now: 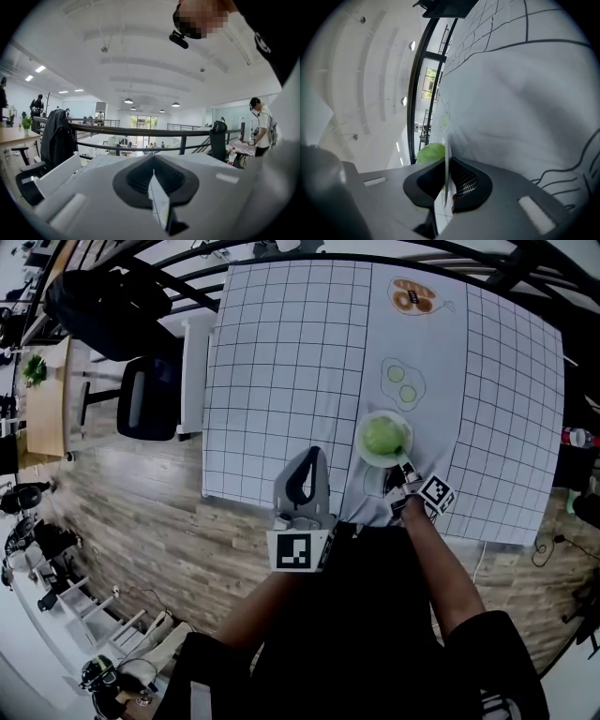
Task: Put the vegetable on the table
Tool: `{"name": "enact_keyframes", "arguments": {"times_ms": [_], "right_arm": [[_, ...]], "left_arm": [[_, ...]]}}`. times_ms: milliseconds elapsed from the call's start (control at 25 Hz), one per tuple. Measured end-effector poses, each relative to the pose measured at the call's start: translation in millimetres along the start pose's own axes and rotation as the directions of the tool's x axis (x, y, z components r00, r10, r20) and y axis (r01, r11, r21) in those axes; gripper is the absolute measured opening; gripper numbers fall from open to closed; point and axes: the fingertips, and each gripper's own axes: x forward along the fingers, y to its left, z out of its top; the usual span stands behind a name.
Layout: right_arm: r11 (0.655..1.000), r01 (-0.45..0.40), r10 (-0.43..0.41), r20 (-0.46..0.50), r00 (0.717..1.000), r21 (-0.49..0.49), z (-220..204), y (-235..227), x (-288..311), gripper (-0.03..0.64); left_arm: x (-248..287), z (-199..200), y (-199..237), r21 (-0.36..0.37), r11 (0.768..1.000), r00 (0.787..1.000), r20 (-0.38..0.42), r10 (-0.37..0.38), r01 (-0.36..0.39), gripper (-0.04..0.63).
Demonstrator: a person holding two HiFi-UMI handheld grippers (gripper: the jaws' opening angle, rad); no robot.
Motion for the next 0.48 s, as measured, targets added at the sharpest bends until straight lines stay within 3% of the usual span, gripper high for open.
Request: {"name": "enact_keyframes", "arguments": {"times_ms": [200,480], "right_arm": [[1.0,0.013,-0.013,0.011,1.0,0.013,1.8,0.9,6.0,0.017],[0.994,0.11,-0.109,-0.013,0.994,0.021,-0.9,-7.0,4.6,0.017]], "left_arm": [[-0.4,-6.4,-6.8,-0.008,1.0,1.0,-0.003,-0.025,0.025,0.008],[-1.9,-5.4,-9.0,-0.001,0.999,0.999,-0.01,-0.036,0.036,0.008]]}}
